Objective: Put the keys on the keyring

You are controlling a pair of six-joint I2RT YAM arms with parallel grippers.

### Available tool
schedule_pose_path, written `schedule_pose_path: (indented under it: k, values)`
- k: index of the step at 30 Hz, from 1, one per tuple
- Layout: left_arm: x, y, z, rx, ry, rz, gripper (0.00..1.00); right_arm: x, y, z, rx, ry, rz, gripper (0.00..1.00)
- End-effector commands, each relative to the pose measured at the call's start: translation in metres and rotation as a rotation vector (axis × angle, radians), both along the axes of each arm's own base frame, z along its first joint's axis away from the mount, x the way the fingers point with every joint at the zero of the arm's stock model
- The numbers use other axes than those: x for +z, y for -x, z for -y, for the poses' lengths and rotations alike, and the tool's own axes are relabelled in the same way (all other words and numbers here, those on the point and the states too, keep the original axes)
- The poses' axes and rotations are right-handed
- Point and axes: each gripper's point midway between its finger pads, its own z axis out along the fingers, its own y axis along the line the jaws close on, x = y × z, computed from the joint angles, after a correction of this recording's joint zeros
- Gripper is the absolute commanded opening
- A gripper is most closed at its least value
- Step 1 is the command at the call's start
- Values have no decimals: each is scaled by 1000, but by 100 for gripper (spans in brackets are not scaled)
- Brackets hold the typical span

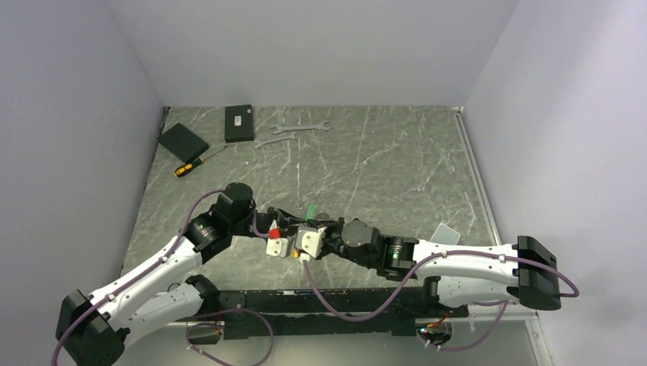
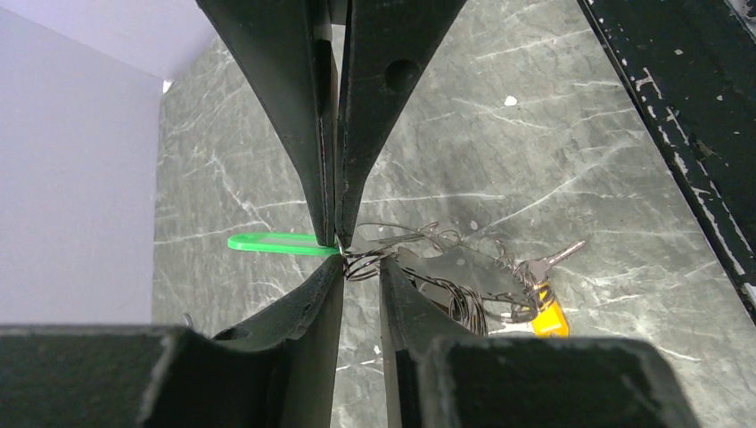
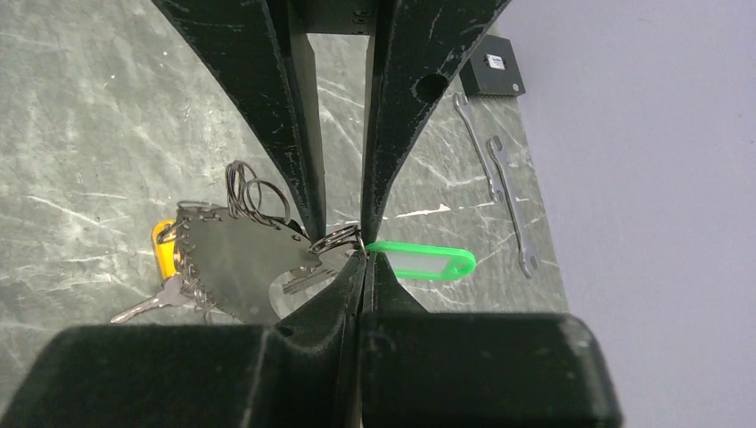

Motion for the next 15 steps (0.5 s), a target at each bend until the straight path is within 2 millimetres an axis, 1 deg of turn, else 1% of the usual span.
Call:
schedule_pose_path:
  k: [1, 6, 11, 15]
  values:
    - [18, 14, 8, -64, 70, 15, 27, 47, -10, -3, -40, -134, 53, 0]
    - [19, 10, 6, -35, 71, 23, 32, 47, -9, -2, -42, -137, 48, 0]
    - [21, 6, 4, -1, 72, 28, 40, 46, -10, -1, -44, -140, 46, 0]
    - [28, 3, 4, 25, 91, 23, 47, 44, -10, -1, -45, -137, 43, 0]
